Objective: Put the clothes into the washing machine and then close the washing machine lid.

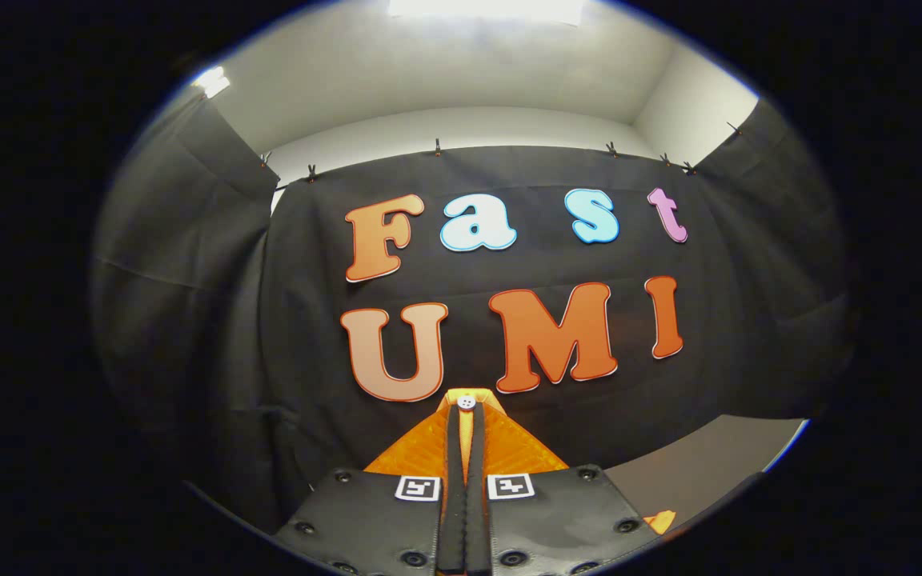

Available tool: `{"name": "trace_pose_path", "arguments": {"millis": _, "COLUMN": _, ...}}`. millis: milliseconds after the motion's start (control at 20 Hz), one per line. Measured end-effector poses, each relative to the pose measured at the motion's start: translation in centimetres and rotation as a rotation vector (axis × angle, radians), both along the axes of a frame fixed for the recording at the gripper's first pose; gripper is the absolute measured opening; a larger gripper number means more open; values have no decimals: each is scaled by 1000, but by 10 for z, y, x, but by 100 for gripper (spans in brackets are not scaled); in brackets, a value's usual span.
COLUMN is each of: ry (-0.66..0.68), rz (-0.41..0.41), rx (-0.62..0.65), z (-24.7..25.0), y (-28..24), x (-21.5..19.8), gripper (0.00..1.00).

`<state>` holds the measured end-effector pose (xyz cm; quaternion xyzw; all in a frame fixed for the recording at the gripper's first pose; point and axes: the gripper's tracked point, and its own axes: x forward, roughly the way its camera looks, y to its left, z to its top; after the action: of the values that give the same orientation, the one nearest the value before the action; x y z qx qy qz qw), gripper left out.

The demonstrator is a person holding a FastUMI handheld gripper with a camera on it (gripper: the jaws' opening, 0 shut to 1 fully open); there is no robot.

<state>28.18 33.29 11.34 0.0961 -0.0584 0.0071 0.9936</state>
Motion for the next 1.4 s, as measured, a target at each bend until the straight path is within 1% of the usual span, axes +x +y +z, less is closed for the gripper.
{"name": "trace_pose_path", "arguments": {"millis": 150, "ry": 22, "rz": 16, "rx": -23, "z": -25, "y": 20, "x": 6, "gripper": 8}}
{"name": "trace_pose_path", "arguments": {"millis": 250, "ry": 56, "rz": 18, "rx": -42, "z": -50, "y": 35, "x": 12, "gripper": 8}}
{"name": "trace_pose_path", "arguments": {"millis": 350, "ry": 86, "rz": 39, "rx": -49, "z": -78, "y": 56, "x": 24, "gripper": 8}}
{"name": "trace_pose_path", "arguments": {"millis": 600, "ry": 175, "rz": 50, "rx": -181, "z": -145, "y": 87, "x": 54, "gripper": 8}}
{"name": "trace_pose_path", "arguments": {"millis": 700, "ry": 249, "rz": 31, "rx": -218, "z": -182, "y": 85, "x": 59, "gripper": 8}}
{"name": "trace_pose_path", "arguments": {"millis": 850, "ry": 395, "rz": 13, "rx": -276, "z": -253, "y": 80, "x": 59, "gripper": 8}}
{"name": "trace_pose_path", "arguments": {"millis": 1000, "ry": 489, "rz": 23, "rx": -258, "z": -316, "y": 83, "x": 65, "gripper": 8}}
{"name": "trace_pose_path", "arguments": {"millis": 1100, "ry": 557, "rz": 12, "rx": -238, "z": -353, "y": 79, "x": 58, "gripper": 8}}
{"name": "trace_pose_path", "arguments": {"millis": 1300, "ry": 655, "rz": -35, "rx": -218, "z": -403, "y": 68, "x": 47, "gripper": 8}}
{"name": "trace_pose_path", "arguments": {"millis": 1350, "ry": 696, "rz": -46, "rx": -226, "z": -416, "y": 66, "x": 43, "gripper": 8}}
{"name": "trace_pose_path", "arguments": {"millis": 1400, "ry": 747, "rz": -38, "rx": -241, "z": -432, "y": 68, "x": 38, "gripper": 8}}
